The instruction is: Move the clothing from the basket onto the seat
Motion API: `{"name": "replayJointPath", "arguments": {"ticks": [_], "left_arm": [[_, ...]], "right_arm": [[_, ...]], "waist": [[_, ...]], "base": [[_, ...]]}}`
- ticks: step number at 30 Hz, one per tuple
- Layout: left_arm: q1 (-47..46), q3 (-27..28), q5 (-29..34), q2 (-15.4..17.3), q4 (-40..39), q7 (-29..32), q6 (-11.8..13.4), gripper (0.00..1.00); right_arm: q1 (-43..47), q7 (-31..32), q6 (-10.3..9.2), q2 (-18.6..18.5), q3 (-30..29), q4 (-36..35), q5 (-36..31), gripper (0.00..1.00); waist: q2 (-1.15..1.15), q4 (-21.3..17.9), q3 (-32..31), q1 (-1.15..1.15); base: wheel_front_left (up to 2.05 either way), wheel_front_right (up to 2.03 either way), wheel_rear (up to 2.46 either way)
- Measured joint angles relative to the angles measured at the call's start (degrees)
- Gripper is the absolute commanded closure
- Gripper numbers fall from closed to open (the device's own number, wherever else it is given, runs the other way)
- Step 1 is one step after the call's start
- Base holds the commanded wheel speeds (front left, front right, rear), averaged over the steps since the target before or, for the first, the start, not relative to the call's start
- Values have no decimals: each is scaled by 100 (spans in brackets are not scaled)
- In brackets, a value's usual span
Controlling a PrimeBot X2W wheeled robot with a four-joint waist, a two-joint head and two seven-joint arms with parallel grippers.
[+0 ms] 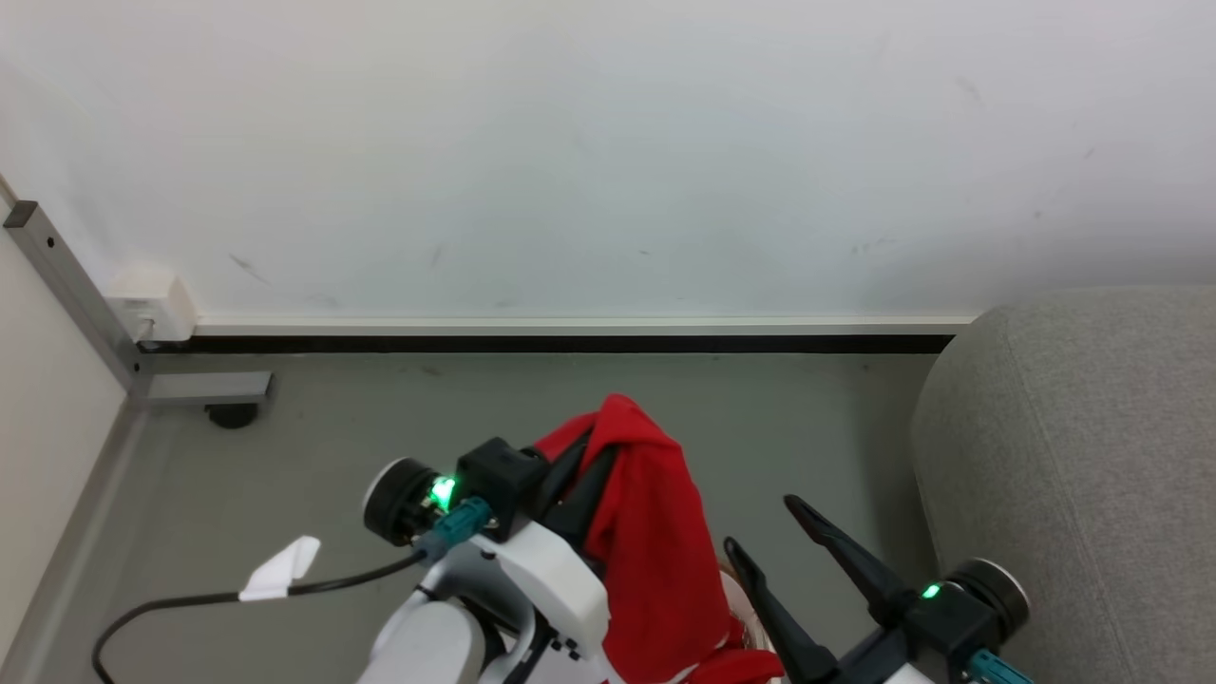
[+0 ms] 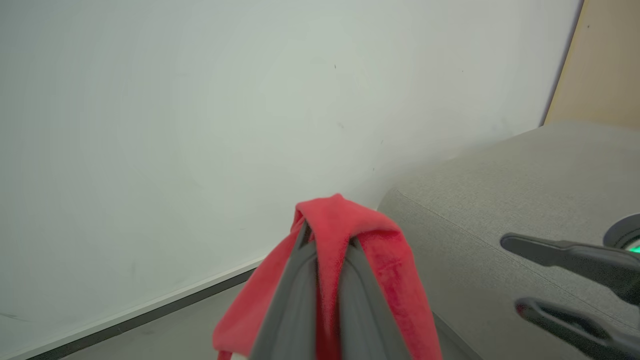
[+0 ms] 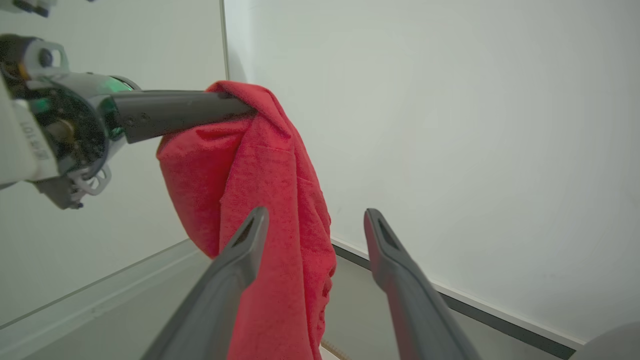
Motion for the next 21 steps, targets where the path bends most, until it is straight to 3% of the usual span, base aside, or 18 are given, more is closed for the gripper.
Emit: {"name": "replayJointPath", "arguments": {"ticks": [7, 15, 16, 17, 20, 21], "left_arm": [[27, -432, -68, -47, -333, 147, -100, 100], [35, -787, -283, -83, -573, 256, -149, 100], [37, -809, -321, -87, -581, 256, -159, 100], [38, -824, -339, -89, -584, 256, -160, 100], [37, -810, -371, -93, -576, 229, -107, 100], [36, -790, -363, -86, -567, 181, -73, 94]], "right_arm": [[-729, 0, 0, 37, 631, 612, 145, 0], [-1103, 0, 0, 246, 694, 1310, 32, 0], [-1105, 0, 0, 269, 795, 1408, 122, 65], [-1105, 0, 0, 291, 838, 1473, 243, 100], [-1151, 1, 0, 314, 798, 1518, 515, 100], [-1171, 1, 0, 319, 704, 1502, 524, 100]], "waist": [[0, 125, 40, 0], [0, 292, 65, 0], [0, 310, 63, 0], [0, 329, 66, 0], [0, 366, 81, 0], [0, 368, 87, 0]], "base": [[0, 0, 0], [0, 0, 0], [0, 0, 0], [0, 0, 0], [0, 0, 0], [0, 0, 0]]}}
